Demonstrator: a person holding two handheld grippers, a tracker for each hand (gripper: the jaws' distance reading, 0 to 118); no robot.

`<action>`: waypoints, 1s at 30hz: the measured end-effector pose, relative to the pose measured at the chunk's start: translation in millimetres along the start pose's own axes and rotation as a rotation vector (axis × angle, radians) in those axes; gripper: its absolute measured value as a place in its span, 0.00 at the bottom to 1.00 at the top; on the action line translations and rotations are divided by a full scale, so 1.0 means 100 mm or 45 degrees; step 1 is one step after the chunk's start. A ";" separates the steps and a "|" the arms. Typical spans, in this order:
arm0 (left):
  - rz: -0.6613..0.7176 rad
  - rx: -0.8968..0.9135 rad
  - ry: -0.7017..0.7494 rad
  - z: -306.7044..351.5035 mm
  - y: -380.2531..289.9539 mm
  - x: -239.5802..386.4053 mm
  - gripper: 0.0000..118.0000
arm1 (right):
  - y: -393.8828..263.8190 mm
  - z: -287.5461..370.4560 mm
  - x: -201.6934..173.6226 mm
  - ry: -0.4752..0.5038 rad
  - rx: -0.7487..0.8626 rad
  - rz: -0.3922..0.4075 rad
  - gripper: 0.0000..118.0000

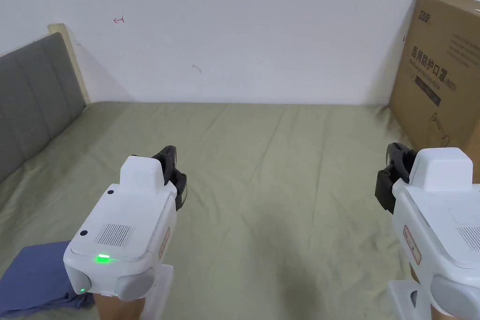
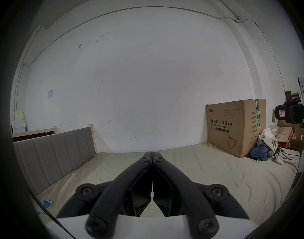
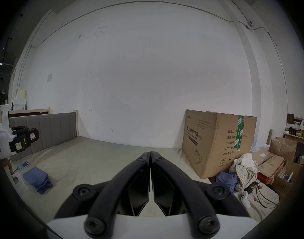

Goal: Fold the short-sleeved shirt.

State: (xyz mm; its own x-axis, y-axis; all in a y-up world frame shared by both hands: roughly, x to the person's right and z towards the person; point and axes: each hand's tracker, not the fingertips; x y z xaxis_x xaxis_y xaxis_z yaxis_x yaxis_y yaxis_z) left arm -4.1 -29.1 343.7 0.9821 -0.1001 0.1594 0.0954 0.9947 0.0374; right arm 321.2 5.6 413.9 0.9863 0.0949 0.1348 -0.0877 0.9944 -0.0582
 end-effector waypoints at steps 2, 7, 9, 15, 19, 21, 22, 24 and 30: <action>0.002 0.001 -0.001 0.00 -0.01 0.00 0.00 | 0.00 0.00 0.00 0.001 -0.001 0.001 0.00; 0.004 -0.004 0.000 0.00 -0.02 -0.01 0.00 | -0.01 0.00 -0.01 0.002 -0.008 0.003 0.00; 0.004 -0.004 0.002 -0.01 -0.02 -0.02 0.00 | -0.02 0.00 -0.02 0.003 -0.007 0.003 0.00; 0.002 -0.007 0.001 0.00 -0.02 -0.03 0.00 | -0.02 -0.01 -0.02 0.004 -0.010 0.002 0.00; 0.007 -0.003 0.001 0.00 -0.03 -0.03 0.00 | -0.02 -0.01 -0.02 0.005 -0.010 0.004 0.00; 0.007 -0.003 0.000 0.00 -0.03 -0.03 0.00 | -0.01 -0.01 -0.02 0.005 -0.009 0.004 0.00; 0.004 -0.003 0.000 0.00 -0.03 -0.03 0.00 | -0.01 -0.01 -0.02 0.003 -0.009 0.004 0.00; 0.003 -0.006 -0.003 -0.01 -0.03 -0.03 0.00 | -0.02 -0.01 -0.02 0.002 -0.010 0.003 0.00; 0.012 -0.004 -0.001 -0.01 -0.03 -0.03 0.00 | -0.02 -0.01 -0.02 -0.004 -0.012 0.010 0.00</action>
State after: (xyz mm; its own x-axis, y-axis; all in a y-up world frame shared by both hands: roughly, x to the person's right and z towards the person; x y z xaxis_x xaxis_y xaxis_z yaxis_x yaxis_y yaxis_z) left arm -7.1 -31.3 342.5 0.9828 -0.0912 0.1603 0.0870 0.9957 0.0327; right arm 319.7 3.4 412.8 0.9852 0.1029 0.1372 -0.0941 0.9932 -0.0687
